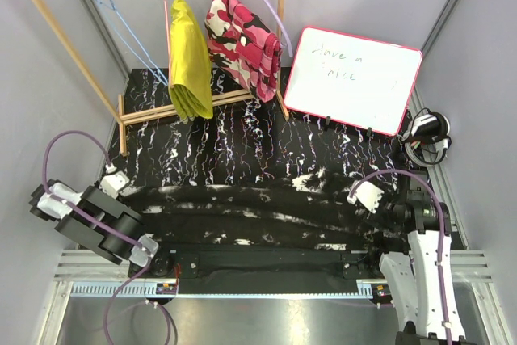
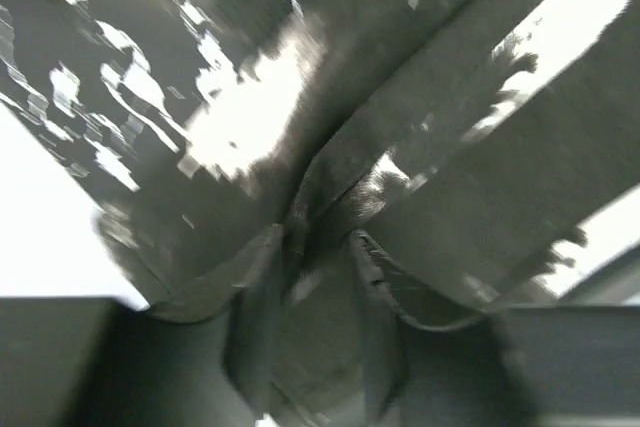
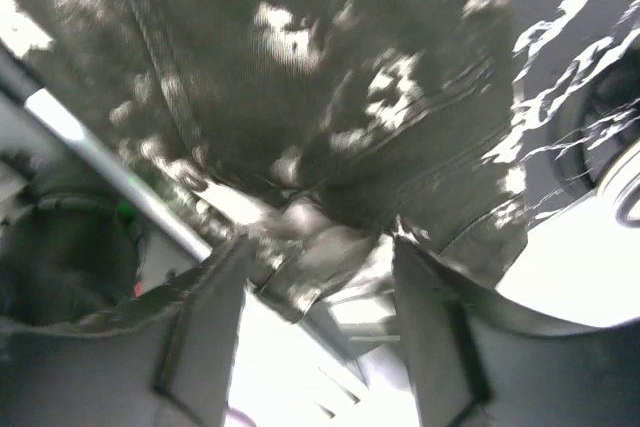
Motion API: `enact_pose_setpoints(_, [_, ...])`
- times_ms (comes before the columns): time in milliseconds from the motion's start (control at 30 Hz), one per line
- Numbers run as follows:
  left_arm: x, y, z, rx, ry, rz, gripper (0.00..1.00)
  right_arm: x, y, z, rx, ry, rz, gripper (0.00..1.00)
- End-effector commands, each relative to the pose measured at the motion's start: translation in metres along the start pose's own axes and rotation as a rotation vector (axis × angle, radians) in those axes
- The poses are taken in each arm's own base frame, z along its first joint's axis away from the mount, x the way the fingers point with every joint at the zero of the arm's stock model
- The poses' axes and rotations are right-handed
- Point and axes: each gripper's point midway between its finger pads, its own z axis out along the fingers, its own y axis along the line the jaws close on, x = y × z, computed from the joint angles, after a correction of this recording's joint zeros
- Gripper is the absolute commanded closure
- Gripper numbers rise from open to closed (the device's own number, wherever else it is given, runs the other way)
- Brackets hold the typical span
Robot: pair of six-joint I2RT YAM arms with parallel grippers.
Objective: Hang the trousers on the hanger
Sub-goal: Fold the trousers
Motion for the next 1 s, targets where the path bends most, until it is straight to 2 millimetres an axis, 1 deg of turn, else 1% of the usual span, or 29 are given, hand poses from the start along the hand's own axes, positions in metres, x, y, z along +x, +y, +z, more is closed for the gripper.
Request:
enact_pose_setpoints(0, [0.002,-0.002,-0.022,0.045,0.030,0.268,0.54,0.008,0.007,-0.025,-0.016,0.057,-0.031,0.29])
enact_pose_setpoints(33, [-0.001,-0.008,-0.025,0.059,0.020,0.254,0.52,0.007,0.008,-0.031,-0.022,0.056,-0.022,0.25])
enact_pose_setpoints(67, [-0.004,-0.004,-0.033,0.049,0.025,0.258,0.51,0.003,0.006,-0.037,-0.015,0.045,-0.004,0.24])
enact_pose_setpoints(100, [-0.008,-0.005,-0.038,0.056,0.015,0.261,0.50,-0.007,-0.003,-0.050,0.016,0.010,-0.001,0.21])
enact_pose_setpoints(133, [-0.021,-0.015,-0.041,0.087,-0.026,0.231,0.46,-0.013,-0.006,-0.056,0.024,-0.011,0.011,0.20])
enact_pose_setpoints(167, [-0.030,-0.010,-0.050,0.075,-0.034,0.246,0.42,-0.022,-0.009,-0.058,0.008,-0.037,0.056,0.18])
enact_pose_setpoints(200, [-0.038,-0.012,-0.052,0.072,-0.056,0.251,0.39,-0.031,-0.020,-0.067,0.031,-0.063,0.080,0.18])
enact_pose_setpoints(233, [-0.052,-0.011,-0.053,0.053,-0.084,0.270,0.35,-0.036,-0.028,-0.060,0.002,-0.058,0.154,0.18])
enact_pose_setpoints(267, [-0.057,-0.010,-0.050,0.046,-0.086,0.280,0.34,-0.039,-0.035,-0.056,-0.005,-0.054,0.191,0.20])
enact_pose_setpoints(300, [-0.055,-0.001,-0.046,0.012,-0.052,0.250,0.35,-0.042,-0.046,-0.048,0.001,-0.052,0.219,0.23])
enact_pose_setpoints(333, [-0.060,-0.006,-0.031,0.039,-0.051,0.261,0.35,-0.042,-0.048,-0.040,-0.023,-0.040,0.246,0.25])
enact_pose_setpoints(367, [-0.062,-0.005,-0.027,0.020,-0.034,0.266,0.35,-0.042,-0.048,-0.025,-0.092,-0.010,0.298,0.28])
enact_pose_setpoints(400, [-0.057,-0.001,-0.022,0.003,0.008,0.252,0.35,-0.044,-0.050,-0.017,-0.117,-0.007,0.318,0.33])
enact_pose_setpoints(433, [-0.055,-0.013,-0.008,0.049,0.018,0.257,0.35,-0.043,-0.048,-0.009,-0.150,0.013,0.348,0.36])
enact_pose_setpoints(467, [-0.050,-0.016,-0.001,0.059,0.052,0.258,0.35,-0.040,-0.047,0.002,-0.200,0.051,0.380,0.39])
enact_pose_setpoints(500, [-0.032,-0.010,0.002,0.038,0.165,0.224,0.36,-0.036,-0.047,0.011,-0.210,0.070,0.390,0.41])
enact_pose_setpoints(533, [-0.021,-0.025,0.017,0.098,0.201,0.215,0.38,-0.031,-0.045,0.021,-0.236,0.103,0.399,0.42])
enact_pose_setpoints(567, [-0.013,-0.028,0.020,0.111,0.233,0.210,0.39,-0.020,-0.039,0.031,-0.251,0.155,0.401,0.43])
enact_pose_setpoints(600, [-0.001,-0.029,0.021,0.120,0.280,0.210,0.40,-0.016,-0.042,0.041,-0.241,0.166,0.399,0.44])
enact_pose_setpoints(633, [0.008,-0.039,0.028,0.166,0.297,0.187,0.40,-0.009,-0.037,0.052,-0.269,0.199,0.403,0.45])
enact_pose_setpoints(667, [0.013,-0.041,0.031,0.174,0.318,0.152,0.40,0.000,-0.029,0.062,-0.286,0.242,0.405,0.45])
enact_pose_setpoints(700, [0.018,-0.038,0.033,0.169,0.343,0.141,0.40,0.002,-0.036,0.073,-0.260,0.244,0.409,0.45])
enact_pose_setpoints(733, [0.021,-0.040,0.040,0.197,0.350,0.128,0.40,0.008,-0.031,0.085,-0.295,0.286,0.424,0.45])
enact_pose_setpoints(800, [0.023,-0.033,0.046,0.178,0.373,0.100,0.40,0.013,-0.041,0.101,-0.273,0.320,0.441,0.45])
enact_pose_setpoints(833, [0.022,-0.034,0.054,0.194,0.386,0.107,0.40,0.016,-0.039,0.111,-0.299,0.353,0.466,0.45])
enact_pose_setpoints(867, [0.023,-0.032,0.058,0.189,0.401,0.094,0.41,0.012,-0.052,0.116,-0.278,0.342,0.476,0.46])
enact_pose_setpoints(900, [0.023,-0.024,0.062,0.164,0.419,0.109,0.41,0.008,-0.061,0.124,-0.259,0.330,0.488,0.46])
enact_pose_setpoints(933, [0.021,-0.022,0.070,0.179,0.424,0.116,0.42,0.008,-0.062,0.133,-0.281,0.340,0.504,0.46])
enact_pose_setpoints(967, [0.018,-0.015,0.075,0.155,0.424,0.095,0.43,0.002,-0.077,0.138,-0.258,0.321,0.508,0.46])
